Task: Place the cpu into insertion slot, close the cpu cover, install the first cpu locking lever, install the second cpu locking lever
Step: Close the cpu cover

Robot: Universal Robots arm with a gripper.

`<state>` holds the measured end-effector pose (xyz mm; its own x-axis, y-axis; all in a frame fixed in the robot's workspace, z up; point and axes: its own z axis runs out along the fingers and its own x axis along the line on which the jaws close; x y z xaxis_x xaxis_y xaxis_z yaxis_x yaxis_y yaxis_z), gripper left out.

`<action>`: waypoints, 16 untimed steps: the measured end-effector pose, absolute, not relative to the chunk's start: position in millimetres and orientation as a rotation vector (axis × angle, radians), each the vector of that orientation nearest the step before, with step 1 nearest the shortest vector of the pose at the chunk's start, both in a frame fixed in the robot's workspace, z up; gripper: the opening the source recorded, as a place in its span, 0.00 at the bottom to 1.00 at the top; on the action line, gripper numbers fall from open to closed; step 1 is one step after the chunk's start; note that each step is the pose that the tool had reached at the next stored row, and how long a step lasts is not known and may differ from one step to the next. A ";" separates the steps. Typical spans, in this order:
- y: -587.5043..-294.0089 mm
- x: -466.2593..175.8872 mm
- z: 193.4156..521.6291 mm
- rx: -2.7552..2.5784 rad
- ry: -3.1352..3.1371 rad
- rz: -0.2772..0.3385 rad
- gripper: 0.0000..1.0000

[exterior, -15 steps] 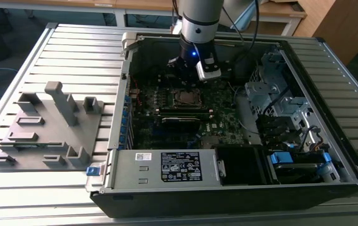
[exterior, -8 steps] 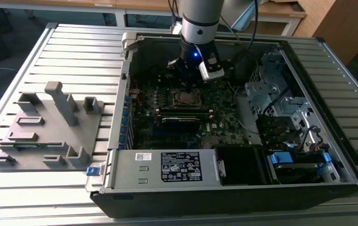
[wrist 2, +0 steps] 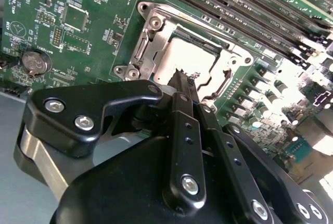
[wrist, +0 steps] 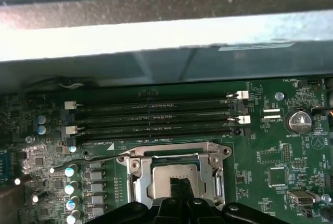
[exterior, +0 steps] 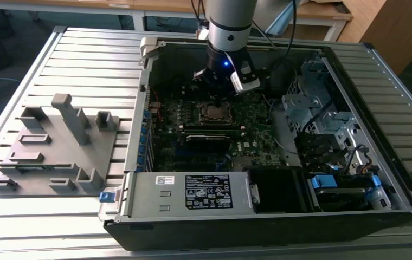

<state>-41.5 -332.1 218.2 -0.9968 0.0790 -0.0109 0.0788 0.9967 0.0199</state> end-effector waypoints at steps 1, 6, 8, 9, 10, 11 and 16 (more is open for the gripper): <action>-332.1 -41.6 218.2 0.123 3.124 0.030 0.10; -332.1 -42.3 216.7 0.141 3.115 0.027 0.10; -332.2 -42.3 216.6 0.150 3.114 0.024 0.10; -332.2 -42.4 216.5 0.151 3.114 0.023 0.10; -332.2 -42.4 216.5 0.152 3.114 0.023 0.10; -332.2 -42.3 216.5 0.152 3.114 0.023 0.10; -332.1 -42.4 216.4 0.152 3.114 0.023 0.10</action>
